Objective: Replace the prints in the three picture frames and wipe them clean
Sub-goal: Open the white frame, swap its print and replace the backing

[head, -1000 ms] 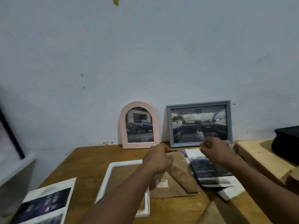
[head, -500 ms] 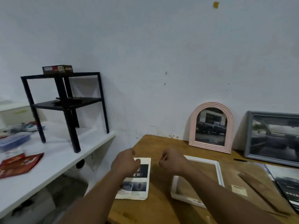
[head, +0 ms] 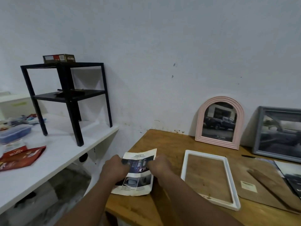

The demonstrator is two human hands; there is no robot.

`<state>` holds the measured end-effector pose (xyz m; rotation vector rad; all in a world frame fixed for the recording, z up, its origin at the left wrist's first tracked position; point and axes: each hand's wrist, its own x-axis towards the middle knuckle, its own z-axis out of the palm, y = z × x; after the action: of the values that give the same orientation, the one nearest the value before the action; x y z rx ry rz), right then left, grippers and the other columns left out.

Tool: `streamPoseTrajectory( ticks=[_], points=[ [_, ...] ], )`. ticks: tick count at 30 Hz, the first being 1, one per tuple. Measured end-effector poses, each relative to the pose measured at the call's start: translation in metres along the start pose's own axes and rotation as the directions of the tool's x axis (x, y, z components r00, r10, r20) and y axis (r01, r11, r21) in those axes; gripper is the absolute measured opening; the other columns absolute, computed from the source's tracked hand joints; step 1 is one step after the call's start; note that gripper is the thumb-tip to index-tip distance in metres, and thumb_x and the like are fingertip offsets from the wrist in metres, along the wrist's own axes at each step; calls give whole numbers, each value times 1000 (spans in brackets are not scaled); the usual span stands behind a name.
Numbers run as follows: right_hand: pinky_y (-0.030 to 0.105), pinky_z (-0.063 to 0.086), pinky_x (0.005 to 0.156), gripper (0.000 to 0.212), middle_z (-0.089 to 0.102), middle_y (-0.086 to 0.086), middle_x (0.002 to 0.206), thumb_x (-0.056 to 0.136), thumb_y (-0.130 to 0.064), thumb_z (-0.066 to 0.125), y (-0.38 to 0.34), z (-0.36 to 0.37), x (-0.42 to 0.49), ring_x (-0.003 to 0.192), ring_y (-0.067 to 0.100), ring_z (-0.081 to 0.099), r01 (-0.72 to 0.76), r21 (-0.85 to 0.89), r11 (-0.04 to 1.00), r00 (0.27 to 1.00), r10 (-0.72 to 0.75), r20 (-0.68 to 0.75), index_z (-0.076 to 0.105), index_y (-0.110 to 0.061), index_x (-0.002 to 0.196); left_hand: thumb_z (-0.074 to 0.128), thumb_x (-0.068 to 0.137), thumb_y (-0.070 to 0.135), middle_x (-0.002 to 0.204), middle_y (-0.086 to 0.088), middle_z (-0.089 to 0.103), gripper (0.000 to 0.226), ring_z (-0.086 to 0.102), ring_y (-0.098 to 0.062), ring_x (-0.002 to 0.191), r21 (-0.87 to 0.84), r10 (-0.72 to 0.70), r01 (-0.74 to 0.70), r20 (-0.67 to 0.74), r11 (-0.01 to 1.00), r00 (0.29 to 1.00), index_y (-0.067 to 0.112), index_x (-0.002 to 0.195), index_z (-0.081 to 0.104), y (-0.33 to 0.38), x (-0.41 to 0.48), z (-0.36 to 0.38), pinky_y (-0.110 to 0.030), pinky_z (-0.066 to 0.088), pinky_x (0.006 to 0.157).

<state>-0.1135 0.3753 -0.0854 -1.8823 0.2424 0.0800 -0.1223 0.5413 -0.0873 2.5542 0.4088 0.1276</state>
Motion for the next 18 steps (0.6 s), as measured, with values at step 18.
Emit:
streamPoseTrajectory(
  ticks=[18],
  points=[
    [51, 61, 83, 16, 69, 14, 99, 95, 3, 57, 30, -223, -13, 94, 31, 69, 36, 146, 989, 964, 4, -265, 66, -10, 91, 68, 97, 18, 107, -6, 71, 18, 69, -18, 91, -745, 254, -17, 206, 667, 945, 20, 113, 62, 151, -27, 63, -29, 59, 65]
  ],
)
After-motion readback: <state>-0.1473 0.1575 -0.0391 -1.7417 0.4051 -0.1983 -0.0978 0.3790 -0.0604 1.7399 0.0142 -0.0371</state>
